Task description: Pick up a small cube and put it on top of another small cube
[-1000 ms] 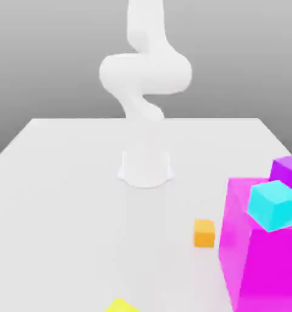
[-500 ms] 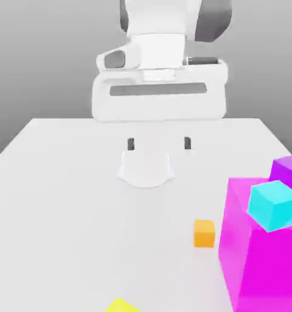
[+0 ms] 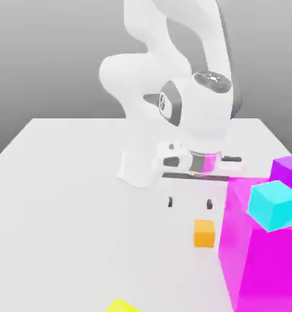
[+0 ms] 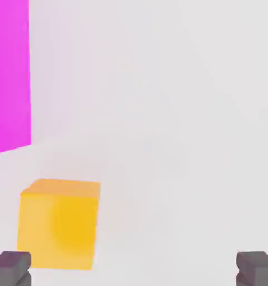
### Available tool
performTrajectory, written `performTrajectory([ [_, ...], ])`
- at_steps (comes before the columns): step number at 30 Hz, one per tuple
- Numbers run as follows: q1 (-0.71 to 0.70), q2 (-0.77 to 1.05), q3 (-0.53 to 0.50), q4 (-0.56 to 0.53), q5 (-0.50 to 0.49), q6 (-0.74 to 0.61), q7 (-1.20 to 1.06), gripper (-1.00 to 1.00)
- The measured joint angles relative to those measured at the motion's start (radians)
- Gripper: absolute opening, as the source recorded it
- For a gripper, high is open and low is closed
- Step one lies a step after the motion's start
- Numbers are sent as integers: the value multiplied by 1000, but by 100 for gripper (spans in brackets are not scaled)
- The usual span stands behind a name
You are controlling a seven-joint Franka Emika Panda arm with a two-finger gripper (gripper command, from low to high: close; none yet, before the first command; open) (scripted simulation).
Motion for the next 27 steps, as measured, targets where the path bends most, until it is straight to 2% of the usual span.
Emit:
performTrajectory([
  [4, 29, 58, 25, -13, 26, 114, 73, 0],
  [6, 28, 108, 8, -10, -11, 171, 108, 0],
  [10, 122, 240, -129, 16, -159, 280, 215, 0],
  [13, 228, 341, -239, 34, -188, 364, 243, 0],
  [14, 246, 362, -256, 37, -188, 381, 245, -100],
  [22, 231, 338, -241, 33, -186, 363, 241, -100],
  [27, 156, 177, -134, 2, -58, 234, 144, -100],
])
